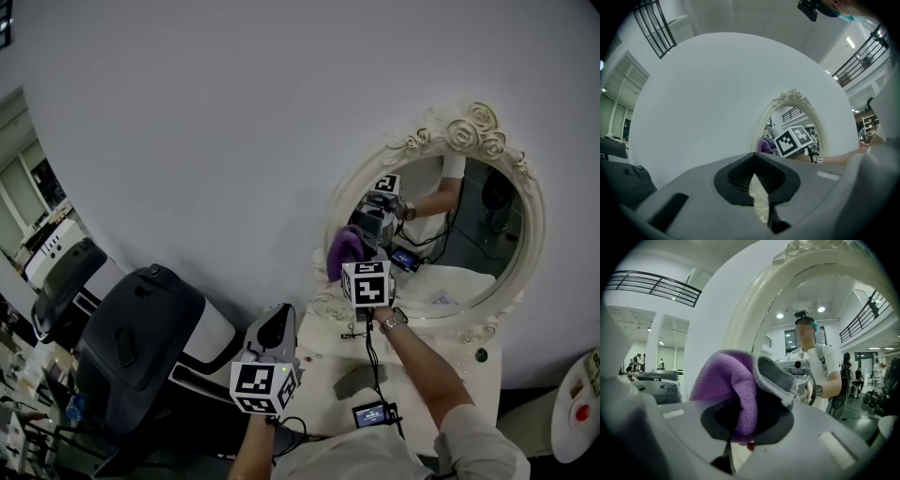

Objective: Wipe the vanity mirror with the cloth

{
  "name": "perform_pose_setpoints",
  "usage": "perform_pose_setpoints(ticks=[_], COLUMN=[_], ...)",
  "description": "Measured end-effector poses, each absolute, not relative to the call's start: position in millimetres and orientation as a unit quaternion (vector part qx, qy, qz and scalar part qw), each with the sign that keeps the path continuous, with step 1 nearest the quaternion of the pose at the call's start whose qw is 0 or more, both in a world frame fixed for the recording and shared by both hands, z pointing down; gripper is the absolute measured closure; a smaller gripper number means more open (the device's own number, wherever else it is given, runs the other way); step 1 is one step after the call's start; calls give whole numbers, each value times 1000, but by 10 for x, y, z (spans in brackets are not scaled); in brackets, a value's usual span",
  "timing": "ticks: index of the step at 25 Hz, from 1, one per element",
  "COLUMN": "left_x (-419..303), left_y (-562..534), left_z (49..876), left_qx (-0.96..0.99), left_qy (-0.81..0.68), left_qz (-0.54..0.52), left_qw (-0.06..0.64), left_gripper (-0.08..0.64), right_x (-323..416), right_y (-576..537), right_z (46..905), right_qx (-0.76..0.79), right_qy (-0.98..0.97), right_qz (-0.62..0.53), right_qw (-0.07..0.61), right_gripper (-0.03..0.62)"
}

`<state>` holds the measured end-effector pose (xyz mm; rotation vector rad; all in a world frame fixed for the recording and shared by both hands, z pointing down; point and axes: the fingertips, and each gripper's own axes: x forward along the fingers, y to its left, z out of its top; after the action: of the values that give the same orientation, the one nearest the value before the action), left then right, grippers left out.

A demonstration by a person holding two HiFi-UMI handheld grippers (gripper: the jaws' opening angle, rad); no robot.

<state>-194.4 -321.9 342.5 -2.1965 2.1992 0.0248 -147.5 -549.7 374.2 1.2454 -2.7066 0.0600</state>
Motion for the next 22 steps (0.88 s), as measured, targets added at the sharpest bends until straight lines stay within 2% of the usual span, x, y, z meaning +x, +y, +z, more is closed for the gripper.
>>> perform_pose_setpoints(ticks=[6, 22], left_x=[-1689, -572], left_y=[-3432, -3958], left_z=[3447, 3519], left_qx=[-734, -825], left_qy=[679, 565], left_qz=[3, 2], left_qw=[17, 12], left_gripper=[558, 558], right_x=[-1186, 370], right_y=[-5551, -5723], right_z=[3731, 3674], right_qx=[433, 524], right_qy=[-898, -849], right_qz=[16, 5], right_qw=[77, 72], right_gripper=[534, 533])
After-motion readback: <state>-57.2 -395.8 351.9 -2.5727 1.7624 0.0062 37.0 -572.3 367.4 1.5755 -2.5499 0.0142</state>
